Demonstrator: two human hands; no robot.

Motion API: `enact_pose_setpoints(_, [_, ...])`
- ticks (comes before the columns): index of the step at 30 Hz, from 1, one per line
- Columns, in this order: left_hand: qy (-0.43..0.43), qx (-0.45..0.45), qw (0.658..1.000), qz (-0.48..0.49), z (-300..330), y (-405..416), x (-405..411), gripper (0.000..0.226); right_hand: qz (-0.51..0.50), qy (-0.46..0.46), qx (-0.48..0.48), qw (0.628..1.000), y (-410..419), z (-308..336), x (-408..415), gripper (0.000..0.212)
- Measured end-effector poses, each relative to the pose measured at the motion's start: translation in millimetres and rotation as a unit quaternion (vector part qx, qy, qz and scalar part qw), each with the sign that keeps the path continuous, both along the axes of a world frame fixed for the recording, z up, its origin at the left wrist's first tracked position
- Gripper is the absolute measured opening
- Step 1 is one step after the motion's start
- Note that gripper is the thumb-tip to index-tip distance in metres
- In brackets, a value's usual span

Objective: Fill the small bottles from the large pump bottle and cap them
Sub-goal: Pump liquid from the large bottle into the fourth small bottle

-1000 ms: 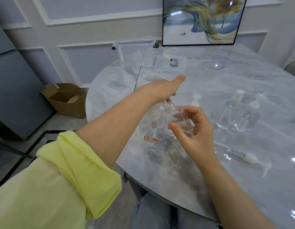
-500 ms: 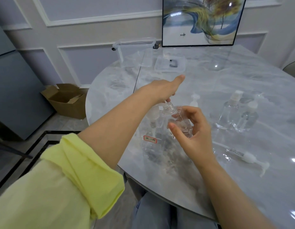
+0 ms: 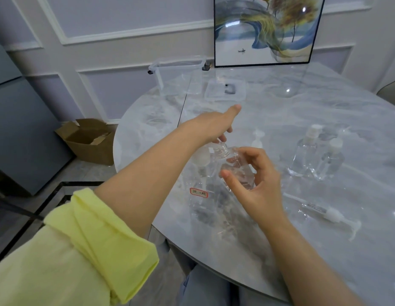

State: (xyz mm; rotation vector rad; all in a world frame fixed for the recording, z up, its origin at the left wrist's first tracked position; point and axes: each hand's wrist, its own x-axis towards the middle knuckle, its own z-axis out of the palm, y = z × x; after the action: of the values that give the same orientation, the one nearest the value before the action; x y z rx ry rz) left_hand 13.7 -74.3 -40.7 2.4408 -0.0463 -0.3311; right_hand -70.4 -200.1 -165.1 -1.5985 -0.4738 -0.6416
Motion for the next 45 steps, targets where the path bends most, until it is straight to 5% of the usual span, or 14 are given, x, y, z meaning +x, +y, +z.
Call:
enact_pose_setpoints(22, [-0.005,-0.032,0.999,0.027,2.5,1.7,-1.9,0.073,-0.003,-0.002,0.002,1.000,-1.0,1.6,-3.1,0.036])
enact_pose_setpoints(35, [0.002,0.034,0.999,0.005,3.9,-1.6,-5.8,0.075,0.007,0.002,0.002,1.000,-0.6,2.7,-4.4,0.035])
enact_pose_setpoints(45, [-0.009,-0.024,1.000,0.008,1.3,-0.5,-3.7,0.073,-0.001,0.004,0.005,1.000,-0.1,4.4,-5.5,0.037])
